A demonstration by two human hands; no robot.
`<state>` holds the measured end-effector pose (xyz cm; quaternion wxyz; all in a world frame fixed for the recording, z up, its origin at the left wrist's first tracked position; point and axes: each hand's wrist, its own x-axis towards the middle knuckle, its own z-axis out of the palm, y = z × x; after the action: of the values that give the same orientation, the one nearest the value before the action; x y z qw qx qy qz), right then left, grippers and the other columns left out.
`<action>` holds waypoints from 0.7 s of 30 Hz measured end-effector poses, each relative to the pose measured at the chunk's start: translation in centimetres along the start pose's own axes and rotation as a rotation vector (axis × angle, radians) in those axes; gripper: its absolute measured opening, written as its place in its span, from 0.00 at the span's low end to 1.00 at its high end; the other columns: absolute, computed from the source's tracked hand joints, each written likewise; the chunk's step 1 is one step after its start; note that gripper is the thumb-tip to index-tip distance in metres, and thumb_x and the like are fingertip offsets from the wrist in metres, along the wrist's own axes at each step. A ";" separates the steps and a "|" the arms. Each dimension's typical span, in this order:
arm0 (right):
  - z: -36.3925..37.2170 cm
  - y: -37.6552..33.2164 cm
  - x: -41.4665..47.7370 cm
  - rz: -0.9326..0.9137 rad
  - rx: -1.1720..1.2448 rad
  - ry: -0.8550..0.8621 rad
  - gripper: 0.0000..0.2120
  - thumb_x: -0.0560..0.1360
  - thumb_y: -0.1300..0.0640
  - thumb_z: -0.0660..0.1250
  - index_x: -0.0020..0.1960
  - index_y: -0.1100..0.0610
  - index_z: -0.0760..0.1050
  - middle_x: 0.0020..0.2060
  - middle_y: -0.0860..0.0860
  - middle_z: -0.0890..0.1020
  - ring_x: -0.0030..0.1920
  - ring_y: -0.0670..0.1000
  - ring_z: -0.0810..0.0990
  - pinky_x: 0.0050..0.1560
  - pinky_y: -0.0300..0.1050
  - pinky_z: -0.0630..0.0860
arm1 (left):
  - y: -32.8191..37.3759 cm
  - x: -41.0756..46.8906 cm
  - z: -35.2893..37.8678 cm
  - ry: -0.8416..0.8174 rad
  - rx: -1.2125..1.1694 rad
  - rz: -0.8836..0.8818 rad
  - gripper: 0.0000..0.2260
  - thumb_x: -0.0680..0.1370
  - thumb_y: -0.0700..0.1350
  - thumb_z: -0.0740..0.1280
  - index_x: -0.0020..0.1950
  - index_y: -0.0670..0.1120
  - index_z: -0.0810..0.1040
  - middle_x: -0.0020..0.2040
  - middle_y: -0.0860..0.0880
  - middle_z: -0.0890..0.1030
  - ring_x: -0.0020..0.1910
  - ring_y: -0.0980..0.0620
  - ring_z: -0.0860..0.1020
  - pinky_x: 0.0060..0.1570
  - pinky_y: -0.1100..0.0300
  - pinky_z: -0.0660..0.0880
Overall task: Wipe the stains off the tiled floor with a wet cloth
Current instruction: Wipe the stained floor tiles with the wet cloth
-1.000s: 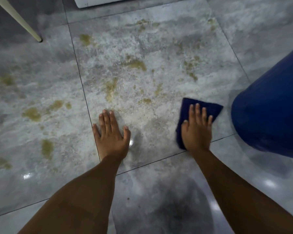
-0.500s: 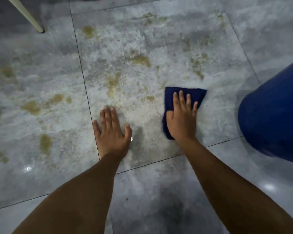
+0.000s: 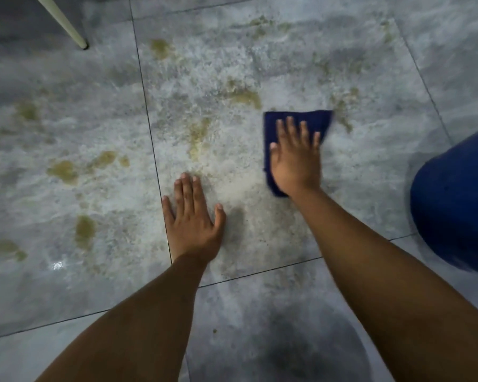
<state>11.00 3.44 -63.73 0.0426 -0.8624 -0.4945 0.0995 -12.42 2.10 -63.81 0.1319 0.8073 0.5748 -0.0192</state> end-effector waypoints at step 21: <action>0.1 -2.6 -9.7 0.375 0.008 -0.020 0.28 0.82 0.47 0.44 0.78 0.56 0.49 0.78 0.53 0.53 0.77 0.57 0.50 0.75 0.60 0.41 | 0.0 0.0 -0.7 -0.053 -0.051 0.011 0.33 0.80 0.59 0.47 0.79 0.43 0.44 0.79 0.46 0.42 0.78 0.50 0.40 0.75 0.44 0.42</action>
<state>3.98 -3.62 -62.07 0.0215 -0.9383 -0.3250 0.1163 -12.53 2.27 -63.17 0.1680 0.8059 0.5671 -0.0252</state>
